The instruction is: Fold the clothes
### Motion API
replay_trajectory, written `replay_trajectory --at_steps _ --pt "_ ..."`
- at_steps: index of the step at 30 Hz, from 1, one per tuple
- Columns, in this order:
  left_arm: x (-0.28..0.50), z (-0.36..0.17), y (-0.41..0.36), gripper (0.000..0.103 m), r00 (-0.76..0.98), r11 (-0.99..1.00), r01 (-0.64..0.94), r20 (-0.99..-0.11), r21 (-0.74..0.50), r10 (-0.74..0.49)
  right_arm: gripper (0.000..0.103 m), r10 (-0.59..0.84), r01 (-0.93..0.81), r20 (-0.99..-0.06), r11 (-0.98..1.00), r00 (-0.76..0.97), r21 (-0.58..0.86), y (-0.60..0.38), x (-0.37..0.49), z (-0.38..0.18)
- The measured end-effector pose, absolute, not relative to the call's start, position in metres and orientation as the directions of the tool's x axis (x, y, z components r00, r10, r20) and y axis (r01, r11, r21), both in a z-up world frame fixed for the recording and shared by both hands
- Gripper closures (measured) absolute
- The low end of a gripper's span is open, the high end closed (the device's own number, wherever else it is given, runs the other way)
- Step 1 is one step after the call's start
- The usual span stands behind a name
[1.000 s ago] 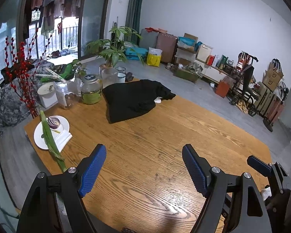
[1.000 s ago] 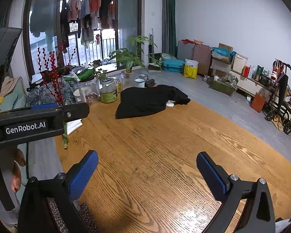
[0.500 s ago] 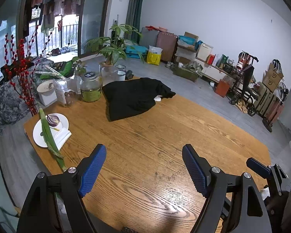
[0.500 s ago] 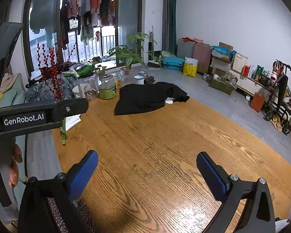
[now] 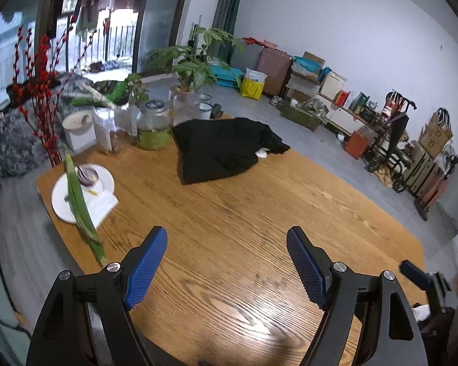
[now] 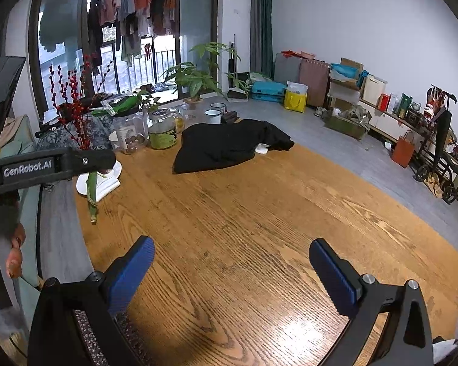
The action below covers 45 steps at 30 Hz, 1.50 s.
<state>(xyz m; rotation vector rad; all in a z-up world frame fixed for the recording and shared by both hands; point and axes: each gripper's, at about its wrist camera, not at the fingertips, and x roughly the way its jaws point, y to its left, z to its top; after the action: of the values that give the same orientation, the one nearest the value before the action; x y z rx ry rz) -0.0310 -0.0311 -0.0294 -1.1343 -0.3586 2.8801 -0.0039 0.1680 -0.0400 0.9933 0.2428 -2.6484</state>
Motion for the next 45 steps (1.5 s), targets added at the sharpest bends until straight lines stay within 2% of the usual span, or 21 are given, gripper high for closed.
replay_trajectory --at_steps 6,12,14,15,18,19,25,29,32,33,35,37,38,40,45 --pt "-0.080 -0.035 -0.047 0.023 -0.700 -0.975 0.087 -0.709 -0.203 0.085 0.000 -0.209 0.364 -0.633 -0.923 -0.746 -0.124 0.161 -0.034 -0.036" --pt "-0.139 -0.064 -0.050 0.024 -0.653 -0.972 0.087 -0.749 -0.219 0.111 0.001 -0.301 0.399 -0.645 -0.917 -0.703 -0.007 0.155 -0.119 -0.041" --pt "-0.156 -0.074 -0.049 0.024 -0.651 -0.964 0.074 -0.745 -0.255 0.147 0.004 -0.297 0.392 -0.664 -0.920 -0.687 0.005 0.148 -0.155 -0.049" --pt "-0.166 -0.079 -0.049 0.026 -0.648 -0.960 0.068 -0.744 -0.273 0.165 0.010 -0.289 0.385 -0.672 -0.923 -0.682 0.006 0.144 -0.171 -0.053" --pt "-0.213 -0.099 -0.043 0.042 -0.603 -0.950 0.073 -0.772 -0.303 0.200 0.021 -0.268 0.353 -0.715 -0.935 -0.646 0.032 0.132 -0.229 -0.067" --pt "-0.231 -0.106 -0.041 0.043 -0.582 -0.948 0.077 -0.786 -0.309 0.209 0.023 -0.272 0.343 -0.736 -0.937 -0.620 0.057 0.128 -0.251 -0.074" --pt "-0.309 -0.124 -0.045 0.043 -0.549 -0.915 0.131 -0.797 -0.381 0.253 0.027 -0.274 0.248 -0.793 -0.956 -0.545 0.160 0.128 -0.352 -0.105" --pt "-0.345 -0.138 -0.032 0.043 -0.482 -0.932 0.132 -0.843 -0.338 0.238 0.029 -0.281 0.140 -0.822 -0.960 -0.495 0.244 0.145 -0.403 -0.123" --pt "-0.362 -0.149 -0.018 0.043 -0.446 -0.941 0.093 -0.858 -0.327 0.254 0.033 -0.243 0.093 -0.839 -0.970 -0.487 0.227 0.149 -0.432 -0.131" --pt "-0.366 -0.153 -0.013 0.045 -0.436 -0.944 0.079 -0.863 -0.320 0.256 0.034 -0.231 0.086 -0.841 -0.972 -0.489 0.217 0.150 -0.439 -0.133" --pt "-0.372 -0.169 -0.003 0.055 -0.403 -0.959 0.060 -0.885 -0.278 0.232 0.036 -0.244 0.078 -0.842 -0.969 -0.482 0.236 0.150 -0.445 -0.138" --pt "-0.374 -0.182 -0.008 0.079 -0.398 -0.946 0.088 -0.882 -0.312 0.254 0.041 -0.268 0.069 -0.840 -0.961 -0.472 0.269 0.150 -0.450 -0.146" --pt "-0.375 -0.189 -0.011 0.082 -0.396 -0.939 0.102 -0.879 -0.328 0.264 0.042 -0.273 0.065 -0.840 -0.959 -0.470 0.275 0.149 -0.451 -0.149" --pt "-0.373 -0.195 -0.017 0.088 -0.410 -0.920 0.118 -0.862 -0.374 0.297 0.042 -0.267 0.062 -0.841 -0.961 -0.470 0.270 0.147 -0.454 -0.157" --pt "-0.354 -0.191 -0.037 0.091 -0.469 -0.874 0.105 -0.798 -0.475 0.377 0.042 -0.316 0.049 -0.832 -0.942 -0.457 0.331 0.148 -0.455 -0.172"
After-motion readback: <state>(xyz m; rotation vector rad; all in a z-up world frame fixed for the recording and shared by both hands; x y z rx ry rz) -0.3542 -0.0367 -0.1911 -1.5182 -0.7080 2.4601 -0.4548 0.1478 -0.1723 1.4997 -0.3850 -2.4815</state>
